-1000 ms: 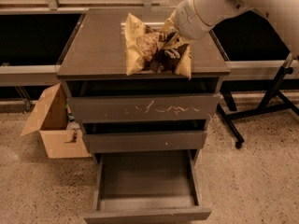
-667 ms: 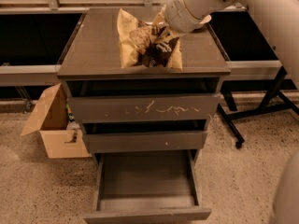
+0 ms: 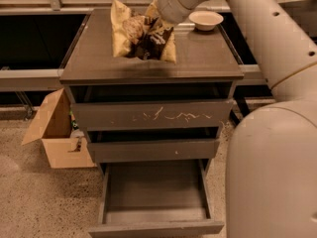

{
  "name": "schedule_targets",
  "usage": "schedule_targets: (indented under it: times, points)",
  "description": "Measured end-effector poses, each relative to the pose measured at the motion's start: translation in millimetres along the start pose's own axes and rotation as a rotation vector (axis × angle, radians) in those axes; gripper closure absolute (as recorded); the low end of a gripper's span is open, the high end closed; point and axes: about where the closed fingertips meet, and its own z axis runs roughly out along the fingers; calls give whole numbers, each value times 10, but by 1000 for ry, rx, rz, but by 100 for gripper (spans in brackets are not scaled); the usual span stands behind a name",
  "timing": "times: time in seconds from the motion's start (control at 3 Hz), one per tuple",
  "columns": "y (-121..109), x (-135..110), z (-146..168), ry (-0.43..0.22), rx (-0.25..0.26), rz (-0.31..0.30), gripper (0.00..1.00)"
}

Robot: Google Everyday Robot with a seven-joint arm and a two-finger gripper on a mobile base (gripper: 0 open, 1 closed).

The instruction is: Pick brown chip bag from bottom drawer and place on counter

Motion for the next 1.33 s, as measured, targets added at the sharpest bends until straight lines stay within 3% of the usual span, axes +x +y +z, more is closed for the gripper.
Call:
schedule_targets:
  times: [1.0, 1.33]
  points:
    - [-195, 305, 406, 26, 27, 61, 11]
    - [-220, 430, 381, 59, 40, 76, 0]
